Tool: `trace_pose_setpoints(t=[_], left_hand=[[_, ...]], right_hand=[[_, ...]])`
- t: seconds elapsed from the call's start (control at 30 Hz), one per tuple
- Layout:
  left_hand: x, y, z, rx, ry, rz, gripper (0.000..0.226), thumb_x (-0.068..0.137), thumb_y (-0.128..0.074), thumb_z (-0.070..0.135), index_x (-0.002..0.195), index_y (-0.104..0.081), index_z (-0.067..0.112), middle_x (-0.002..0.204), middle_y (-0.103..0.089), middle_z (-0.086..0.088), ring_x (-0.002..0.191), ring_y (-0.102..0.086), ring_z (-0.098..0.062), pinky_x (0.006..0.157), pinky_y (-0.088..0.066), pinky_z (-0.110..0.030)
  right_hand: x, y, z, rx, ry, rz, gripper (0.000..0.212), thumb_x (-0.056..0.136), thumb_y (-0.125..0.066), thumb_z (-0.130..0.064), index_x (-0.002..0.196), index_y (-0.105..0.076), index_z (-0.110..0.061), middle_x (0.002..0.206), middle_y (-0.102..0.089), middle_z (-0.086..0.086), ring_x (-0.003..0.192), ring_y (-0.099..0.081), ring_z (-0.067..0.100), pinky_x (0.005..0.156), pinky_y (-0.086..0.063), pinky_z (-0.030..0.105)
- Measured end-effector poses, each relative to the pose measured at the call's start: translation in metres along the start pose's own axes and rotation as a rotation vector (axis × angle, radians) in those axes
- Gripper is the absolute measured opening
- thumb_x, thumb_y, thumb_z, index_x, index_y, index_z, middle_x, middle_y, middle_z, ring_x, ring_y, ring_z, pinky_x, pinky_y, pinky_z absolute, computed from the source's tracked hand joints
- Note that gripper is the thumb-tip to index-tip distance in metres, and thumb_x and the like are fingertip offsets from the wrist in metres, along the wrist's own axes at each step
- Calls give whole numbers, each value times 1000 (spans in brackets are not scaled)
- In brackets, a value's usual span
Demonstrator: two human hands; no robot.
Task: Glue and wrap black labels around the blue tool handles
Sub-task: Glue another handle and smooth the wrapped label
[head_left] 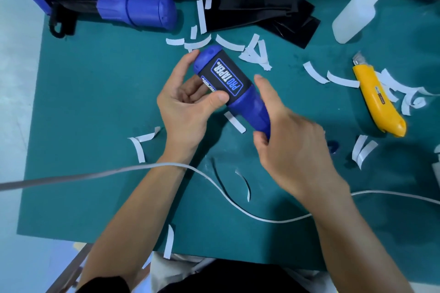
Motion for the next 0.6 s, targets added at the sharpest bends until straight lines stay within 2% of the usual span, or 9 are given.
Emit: trace_pose_setpoints(t=[0.07, 0.17, 0.2, 0.27, 0.33, 0.4, 0.53, 0.6], left_hand=[[2, -1, -5, 70, 9, -45, 72, 73, -84, 2, 135, -51, 22, 109, -76, -2, 93, -72, -19, 86, -59, -33], [3, -4, -10, 282, -25, -115, 80, 70, -86, 4, 135, -43, 21, 143, -56, 3, 120, -64, -18, 99, -57, -40], [5, -3, -11, 374, -52, -115, 81, 68, -87, 7, 134, -44, 24, 145, -53, 6, 122, -62, -18, 101, -56, -42], [7, -1, -9, 529, -114, -101, 79, 66, -88, 16, 131, -46, 33, 132, -57, 11, 116, -62, -17, 100, -55, -41], [8, 1, -5, 703, -214, -105, 80, 64, -87, 25, 132, -47, 38, 127, -56, 13, 116, -58, -11, 101, -47, -24], [7, 2, -3, 813, -259, -124, 78, 64, -85, 29, 134, -51, 34, 130, -52, 9, 119, -53, -2, 100, -39, -12], [6, 1, -1, 830, -263, -164, 70, 63, -85, 26, 128, -60, 23, 136, -49, 6, 124, -51, 1, 101, -40, -13], [6, -2, 1, 815, -260, -187, 66, 61, -84, 23, 124, -64, 22, 133, -54, 7, 123, -56, -6, 102, -47, -26]], right_hand=[[2, -5, 3, -52, 9, 148, 85, 65, -80, 2, 144, -54, -12, 84, -63, -3, 58, -46, 26, 56, -33, 27], [8, -12, 15, 3, -7, 170, 79, 64, -77, 9, 139, -60, -11, 98, -70, 3, 73, -59, 32, 64, -43, 33], [10, -15, 19, 26, -5, 167, 77, 65, -74, 11, 138, -61, -11, 103, -71, 4, 77, -59, 33, 68, -47, 36], [13, -20, 25, 41, 23, 184, 73, 66, -68, 12, 136, -63, -10, 109, -72, 4, 80, -58, 33, 71, -49, 40], [14, -24, 28, 40, 59, 197, 70, 69, -61, 13, 135, -65, -10, 111, -72, 3, 80, -57, 33, 71, -49, 42], [16, -26, 33, 39, 92, 190, 68, 71, -57, 13, 133, -66, -12, 109, -72, 2, 79, -57, 33, 72, -48, 44], [17, -26, 38, 49, 120, 162, 66, 72, -56, 10, 133, -67, -14, 107, -72, 1, 80, -57, 33, 73, -48, 45], [18, -26, 39, 63, 142, 150, 66, 72, -58, 10, 133, -68, -13, 110, -73, 0, 81, -59, 34, 74, -50, 45]])
Point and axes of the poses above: each hand's wrist, its own x-axis towards the middle knuckle, its own y-axis out of the back of the hand, z = x × y, the point moved 2 cm from there along x, towards the middle knuckle
